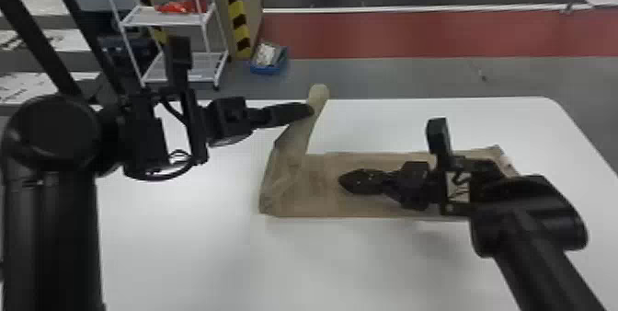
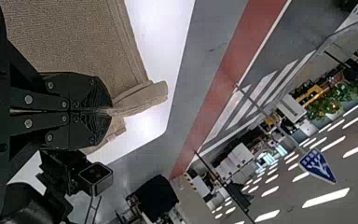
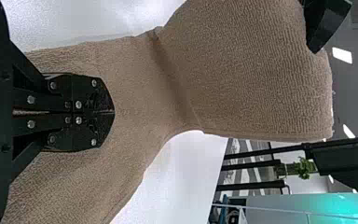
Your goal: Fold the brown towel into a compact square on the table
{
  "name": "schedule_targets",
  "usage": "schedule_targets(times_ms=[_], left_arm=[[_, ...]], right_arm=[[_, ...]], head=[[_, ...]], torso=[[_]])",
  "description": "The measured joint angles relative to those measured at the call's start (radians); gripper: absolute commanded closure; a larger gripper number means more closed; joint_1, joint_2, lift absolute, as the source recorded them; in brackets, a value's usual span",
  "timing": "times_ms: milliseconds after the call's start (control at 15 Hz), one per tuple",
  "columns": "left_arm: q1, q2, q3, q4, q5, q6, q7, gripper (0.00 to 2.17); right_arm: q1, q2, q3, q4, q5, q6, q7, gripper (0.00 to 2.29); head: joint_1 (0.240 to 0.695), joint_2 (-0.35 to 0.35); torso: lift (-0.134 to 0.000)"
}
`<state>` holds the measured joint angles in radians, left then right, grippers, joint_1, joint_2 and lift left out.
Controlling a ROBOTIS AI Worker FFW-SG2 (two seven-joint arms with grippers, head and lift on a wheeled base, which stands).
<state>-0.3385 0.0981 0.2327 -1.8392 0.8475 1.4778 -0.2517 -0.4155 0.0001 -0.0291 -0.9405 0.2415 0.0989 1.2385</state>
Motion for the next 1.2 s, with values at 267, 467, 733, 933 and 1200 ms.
schedule_targets(times_ms=[267,467,733,933,1200], left_arm=[[0.036,-0.008,-0.026,-0.003,0.018,-0.010,0.034,1.73],[0.055,-0.015,-0.087,-0.006,-0.001,-0.126,0.088,1.73],[0.070,-0.016,-0.206,-0.002,-0.024,-0.412,0.146,1.73],[0.077,-0.015,-0.295,-0.002,-0.068,-0.492,0.177,1.73],[0.109,-0.016,-0.395,0.018,-0.121,-0.599,0.199,1.73]], right_arm=[[0.075,0.000,-0.086,-0.165,-0.076,0.108,0.068,0.00],[0.115,0.000,-0.240,-0.299,-0.118,0.171,0.117,0.07],[0.161,-0.050,-0.409,-0.415,-0.216,0.217,0.122,0.07],[0.176,-0.102,-0.482,-0.427,-0.264,0.192,0.120,0.09],[0.172,-0.136,-0.513,-0.423,-0.262,0.220,0.106,0.09]], head=[[0.695,0.034],[0.695,-0.045],[0.672,-0.133],[0.649,-0.228],[0.657,-0.287]], torso=[[-0.124],[-0.124],[-0.124],[-0.124],[-0.124]])
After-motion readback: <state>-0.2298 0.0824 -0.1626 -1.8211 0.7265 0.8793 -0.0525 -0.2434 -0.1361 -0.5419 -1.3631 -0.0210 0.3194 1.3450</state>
